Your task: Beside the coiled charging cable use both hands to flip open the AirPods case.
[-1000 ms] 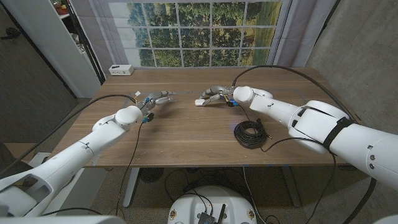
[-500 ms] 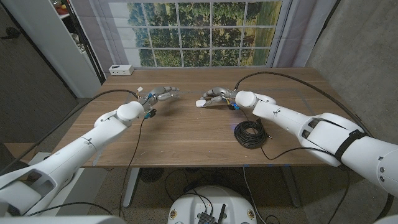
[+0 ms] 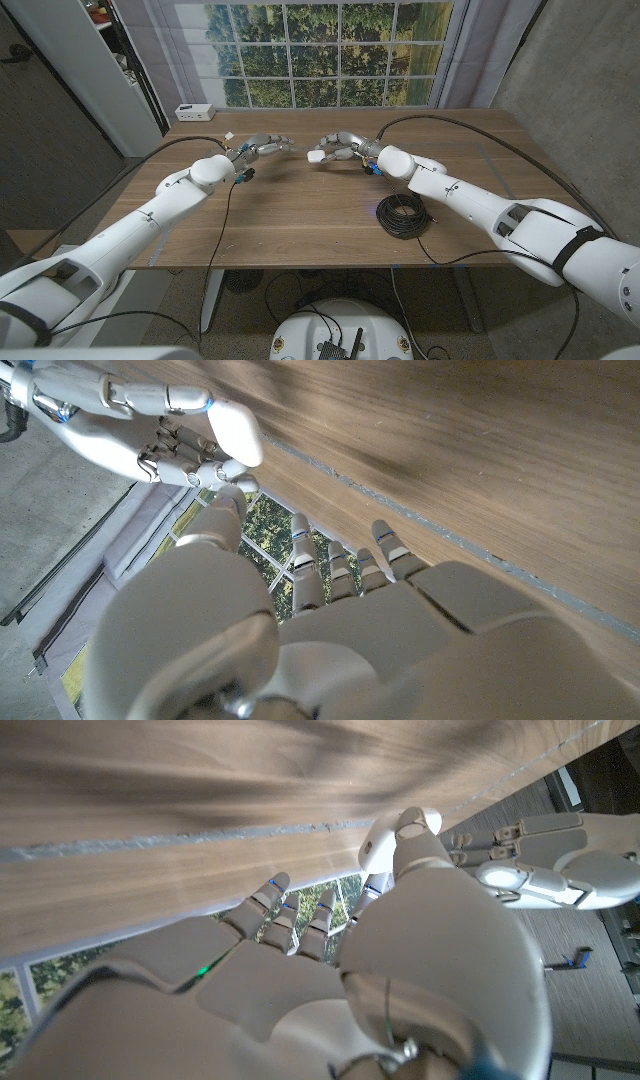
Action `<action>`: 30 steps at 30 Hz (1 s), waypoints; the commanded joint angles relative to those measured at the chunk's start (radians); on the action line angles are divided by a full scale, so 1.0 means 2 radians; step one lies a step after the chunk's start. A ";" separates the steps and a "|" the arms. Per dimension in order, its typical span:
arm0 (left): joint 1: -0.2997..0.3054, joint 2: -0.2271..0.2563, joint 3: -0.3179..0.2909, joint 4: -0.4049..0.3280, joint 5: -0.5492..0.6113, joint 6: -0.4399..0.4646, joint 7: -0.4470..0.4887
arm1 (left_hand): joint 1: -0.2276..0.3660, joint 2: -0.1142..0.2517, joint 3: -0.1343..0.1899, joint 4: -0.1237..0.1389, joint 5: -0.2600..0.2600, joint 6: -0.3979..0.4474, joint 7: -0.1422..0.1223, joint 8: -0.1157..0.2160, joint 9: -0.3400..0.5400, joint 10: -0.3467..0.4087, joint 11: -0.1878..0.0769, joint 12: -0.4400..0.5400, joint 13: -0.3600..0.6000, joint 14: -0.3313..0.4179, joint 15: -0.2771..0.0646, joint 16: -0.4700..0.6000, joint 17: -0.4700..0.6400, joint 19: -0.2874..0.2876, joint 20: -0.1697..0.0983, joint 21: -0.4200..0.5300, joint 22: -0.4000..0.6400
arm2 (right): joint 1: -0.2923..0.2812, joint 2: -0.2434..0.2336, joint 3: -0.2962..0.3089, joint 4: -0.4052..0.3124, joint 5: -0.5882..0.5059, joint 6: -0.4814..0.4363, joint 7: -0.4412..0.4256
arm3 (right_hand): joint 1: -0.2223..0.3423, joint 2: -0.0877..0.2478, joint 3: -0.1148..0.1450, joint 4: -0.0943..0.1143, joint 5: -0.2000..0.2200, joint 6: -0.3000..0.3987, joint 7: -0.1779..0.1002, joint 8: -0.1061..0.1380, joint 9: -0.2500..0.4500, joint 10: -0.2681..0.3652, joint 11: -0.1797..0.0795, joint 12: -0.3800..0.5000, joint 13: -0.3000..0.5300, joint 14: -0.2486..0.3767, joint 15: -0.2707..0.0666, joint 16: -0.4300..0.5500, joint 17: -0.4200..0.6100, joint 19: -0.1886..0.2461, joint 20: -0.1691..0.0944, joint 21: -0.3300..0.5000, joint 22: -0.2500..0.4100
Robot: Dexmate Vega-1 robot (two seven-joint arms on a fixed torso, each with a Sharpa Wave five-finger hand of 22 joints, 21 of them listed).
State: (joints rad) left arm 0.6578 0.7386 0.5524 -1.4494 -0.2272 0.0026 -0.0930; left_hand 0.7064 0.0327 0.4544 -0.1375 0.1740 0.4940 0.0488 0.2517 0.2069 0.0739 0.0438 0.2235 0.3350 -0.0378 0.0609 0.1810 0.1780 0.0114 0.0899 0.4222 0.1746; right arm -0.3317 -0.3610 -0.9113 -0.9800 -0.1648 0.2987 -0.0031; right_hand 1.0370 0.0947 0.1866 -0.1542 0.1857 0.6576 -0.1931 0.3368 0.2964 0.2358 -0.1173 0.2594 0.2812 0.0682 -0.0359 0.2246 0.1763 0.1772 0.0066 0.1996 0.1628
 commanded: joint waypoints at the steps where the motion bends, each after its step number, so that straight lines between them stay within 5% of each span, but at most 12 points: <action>1: -0.015 -0.023 -0.002 0.041 -0.030 -0.034 -0.028 | -0.007 -0.002 -0.005 0.001 0.002 0.016 0.003 0.006 0.002 0.003 0.006 0.005 0.000 0.001 0.005 0.003 0.001 0.002 0.005 -0.003 0.003 | -0.011 -0.002 0.014 -0.017 -0.023 0.033 -0.041 | 0.006 -0.002 0.003 0.000 0.002 -0.002 -0.003 0.001 0.002 0.004 -0.002 0.002 0.003 0.004 -0.070 -0.001 0.002 0.004 -0.001 -0.002 0.002; 5: -0.018 -0.034 -0.005 0.063 -0.051 -0.059 -0.048 | -0.013 -0.006 -0.012 0.003 0.003 0.030 0.004 0.009 0.002 0.006 0.006 0.006 -0.001 0.002 0.004 0.004 0.002 0.004 0.004 -0.005 0.003 | -0.013 -0.001 0.015 -0.020 -0.027 0.039 -0.046 | 0.005 -0.002 0.002 0.000 0.002 -0.003 -0.002 0.001 0.003 0.003 -0.002 0.001 0.003 0.004 -0.070 -0.002 0.002 0.004 -0.001 -0.002 0.002; 7: -0.019 -0.040 -0.009 0.076 -0.064 -0.079 -0.060 | -0.028 -0.022 -0.026 0.006 0.005 0.036 0.002 0.008 0.001 0.008 0.004 0.007 -0.003 0.003 0.002 0.005 0.003 0.006 0.004 -0.007 0.003 | -0.014 -0.001 0.015 -0.022 -0.030 0.043 -0.047 | 0.005 -0.002 0.002 0.001 0.001 -0.003 -0.003 0.001 0.004 0.003 -0.002 0.001 0.003 0.004 -0.070 -0.002 0.002 0.004 -0.001 -0.003 0.002; 16: -0.013 -0.043 -0.015 0.077 -0.080 -0.087 -0.062 | -0.038 -0.043 -0.044 0.007 0.016 0.057 0.004 0.010 0.000 0.018 0.000 0.011 -0.007 0.010 0.003 0.008 0.003 0.012 0.015 -0.010 0.004 | -0.018 -0.002 0.018 -0.031 -0.037 0.047 -0.051 | 0.005 -0.001 0.002 0.001 0.001 -0.004 -0.003 0.001 0.006 0.002 -0.003 0.000 0.004 0.004 -0.070 -0.004 0.002 0.004 -0.002 -0.004 0.002; 30: -0.022 -0.043 -0.004 0.077 -0.070 -0.072 -0.064 | -0.008 -0.002 -0.034 0.002 0.022 0.113 0.004 0.023 0.006 0.047 -0.007 0.021 -0.016 0.038 -0.006 0.014 0.002 0.030 0.029 -0.010 0.008 | -0.023 -0.005 0.019 -0.054 -0.057 0.054 -0.059 | 0.005 -0.001 0.002 0.002 0.001 -0.004 -0.004 0.001 0.010 0.002 -0.003 -0.001 0.005 0.004 -0.071 -0.006 0.002 0.004 -0.003 -0.005 0.002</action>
State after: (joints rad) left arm 0.6309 0.6581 0.5299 -1.3081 -0.3732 -0.1519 -0.2093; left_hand 0.6861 0.0121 0.3782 -0.1329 0.2195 0.7032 0.0597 0.2870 0.2119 0.1472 0.0331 0.2520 0.3060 0.0216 0.0534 0.2002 0.1793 0.0631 0.1414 0.4029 0.1888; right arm -0.3709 -0.3680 -0.8752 -1.0601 -0.2505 0.3944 -0.1057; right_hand 1.0370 0.0947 0.1864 -0.1543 0.1856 0.6518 -0.1980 0.3349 0.3115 0.2357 -0.1171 0.2594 0.2858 0.0682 -0.0358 0.2169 0.1795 0.1771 0.0068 0.1917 0.1629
